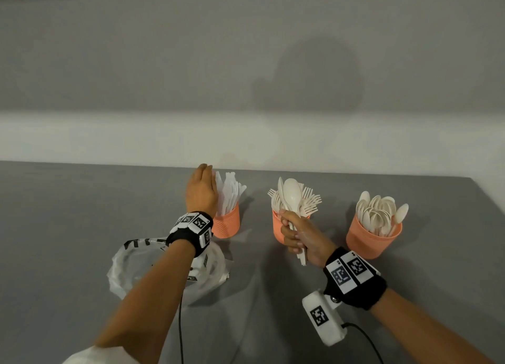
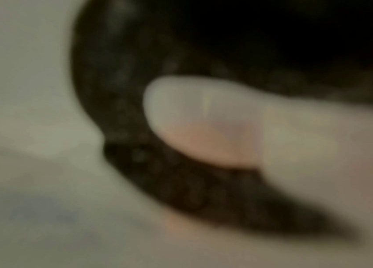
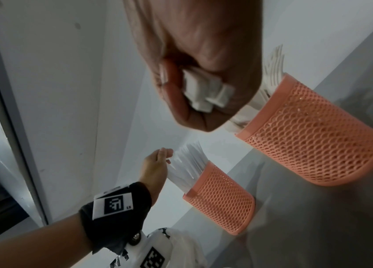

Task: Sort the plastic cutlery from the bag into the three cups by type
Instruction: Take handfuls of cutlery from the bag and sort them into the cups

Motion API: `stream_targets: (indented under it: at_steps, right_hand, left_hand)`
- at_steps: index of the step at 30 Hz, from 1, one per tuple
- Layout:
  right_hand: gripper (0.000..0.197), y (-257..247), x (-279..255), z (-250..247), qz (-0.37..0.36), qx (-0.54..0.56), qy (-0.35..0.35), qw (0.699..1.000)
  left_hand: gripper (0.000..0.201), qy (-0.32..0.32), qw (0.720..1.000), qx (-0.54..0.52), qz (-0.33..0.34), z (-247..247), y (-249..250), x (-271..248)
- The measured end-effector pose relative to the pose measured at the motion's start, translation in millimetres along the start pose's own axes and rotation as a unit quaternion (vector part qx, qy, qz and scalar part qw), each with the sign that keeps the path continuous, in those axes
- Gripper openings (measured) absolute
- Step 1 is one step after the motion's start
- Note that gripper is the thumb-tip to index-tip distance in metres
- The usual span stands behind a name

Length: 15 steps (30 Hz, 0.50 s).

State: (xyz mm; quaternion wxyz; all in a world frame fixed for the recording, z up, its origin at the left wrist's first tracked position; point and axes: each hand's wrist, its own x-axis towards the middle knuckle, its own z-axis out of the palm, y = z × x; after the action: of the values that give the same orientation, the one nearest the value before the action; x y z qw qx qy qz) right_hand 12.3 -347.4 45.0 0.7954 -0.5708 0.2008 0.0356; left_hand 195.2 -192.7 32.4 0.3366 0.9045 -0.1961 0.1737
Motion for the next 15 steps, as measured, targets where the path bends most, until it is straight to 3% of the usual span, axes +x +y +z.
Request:
stream_targets:
  at_steps: [5,8,12,15]
  right_hand:
    - [0.035,0.0,-0.4,1.7,0.007,0.009,-0.008,1.000]
    - [0.035,-0.8,-2.1,1.1,0.013,0.032,-0.029,0.999]
    - [0.033,-1.3,-4.2,-3.1,0.021,0.072,-0.067,0.995]
    - [0.025,-3.2,-7.3,-5.4,0.023,0.102,-0.094,0.990]
  left_hand:
    - [0.056,-0.122,0.983,0.131,-0.033,7.4,0.9,-3.1]
    - [0.062,-0.119,0.983,0.138,-0.027,7.6,3.8,-3.7]
    - [0.069,-0.153,0.978,0.118,-0.072,3.7,9.6,-1.3]
    - [0.066,-0.097,0.989,0.086,-0.075,-9.1,27.4,1.9]
